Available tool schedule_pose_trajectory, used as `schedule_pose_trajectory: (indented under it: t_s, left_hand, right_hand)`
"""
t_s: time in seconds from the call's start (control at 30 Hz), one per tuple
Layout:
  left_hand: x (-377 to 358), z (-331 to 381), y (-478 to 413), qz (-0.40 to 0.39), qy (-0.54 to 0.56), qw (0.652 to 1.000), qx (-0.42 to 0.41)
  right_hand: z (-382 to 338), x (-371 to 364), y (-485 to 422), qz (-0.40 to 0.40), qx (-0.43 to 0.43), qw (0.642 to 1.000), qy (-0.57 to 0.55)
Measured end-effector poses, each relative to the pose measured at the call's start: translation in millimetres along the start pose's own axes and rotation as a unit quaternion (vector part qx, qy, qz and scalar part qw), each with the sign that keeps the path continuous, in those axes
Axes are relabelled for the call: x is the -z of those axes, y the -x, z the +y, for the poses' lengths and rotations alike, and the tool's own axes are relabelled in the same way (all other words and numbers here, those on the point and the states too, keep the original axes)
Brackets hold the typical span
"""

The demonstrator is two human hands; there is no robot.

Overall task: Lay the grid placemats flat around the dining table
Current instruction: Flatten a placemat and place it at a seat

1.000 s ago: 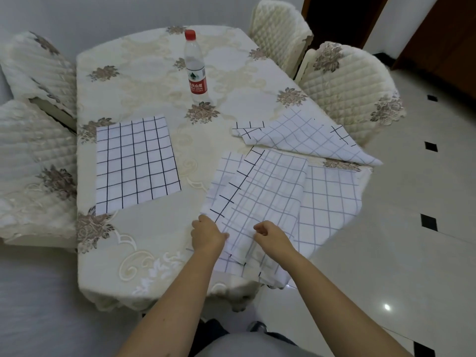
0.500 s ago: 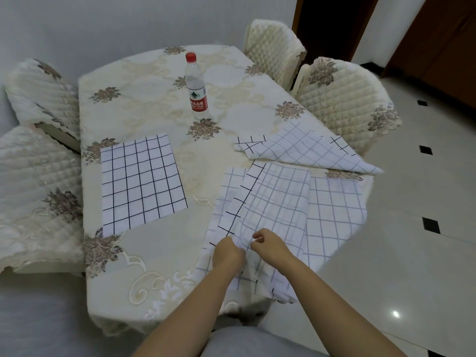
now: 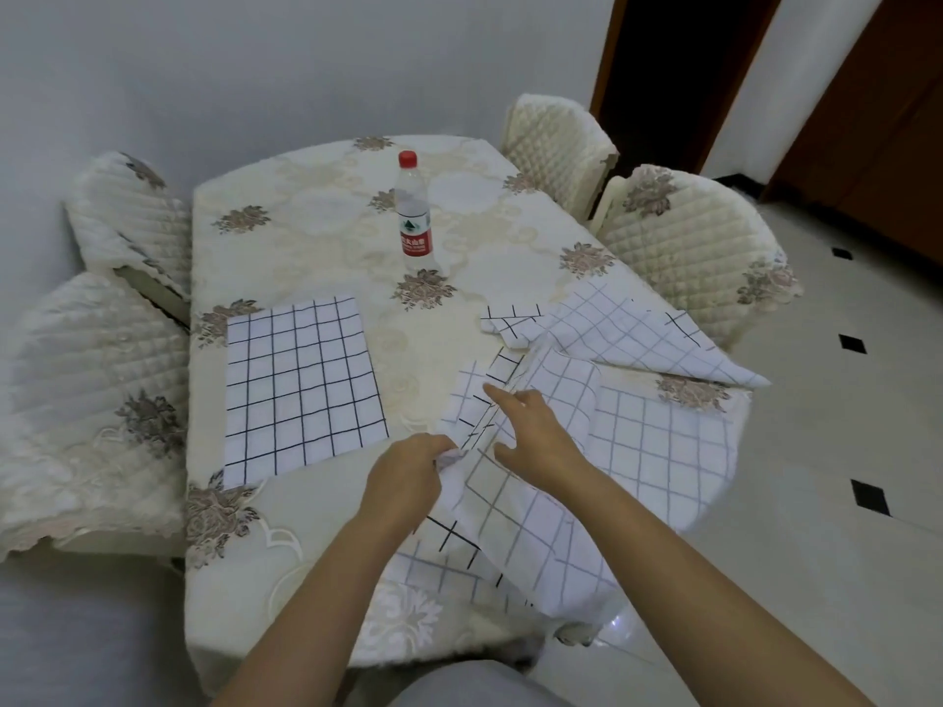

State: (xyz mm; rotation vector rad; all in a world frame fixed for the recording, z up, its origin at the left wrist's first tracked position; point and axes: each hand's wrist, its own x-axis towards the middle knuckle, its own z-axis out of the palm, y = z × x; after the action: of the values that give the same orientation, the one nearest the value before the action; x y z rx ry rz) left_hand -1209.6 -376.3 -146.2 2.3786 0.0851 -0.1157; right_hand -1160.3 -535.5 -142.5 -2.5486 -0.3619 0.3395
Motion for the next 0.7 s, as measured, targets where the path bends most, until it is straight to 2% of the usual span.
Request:
schedule_pose_trajectory:
  t_s: [0.1, 0.2, 0.37, 0.57, 0.7]
  left_hand:
    - [32, -5, 0, 0.032, 0.001, 0.999, 0.011]
    - [63, -17, 1, 0.079, 0.026, 0.996, 0.021]
    - [116, -37, 11, 0.153, 0.046, 0.986, 0.042]
    - [161, -67, 8, 0.205, 0.067, 0.972, 0.098]
    - [179, -80, 11, 0.228, -0.028, 0.966, 0.117]
  right_hand:
    - [-16, 7, -13, 0.035, 0.063, 0.994, 0.086]
    - [-31, 7, -27, 0.100, 0.149, 0.976, 0.121]
    - [-54, 12, -51, 0.166, 0.179, 0.959, 0.145]
    - [-77, 18, -79, 0.146, 0.203, 0.952, 0.176]
    - [-95, 25, -94, 0.053, 0.164, 0.970, 0.169]
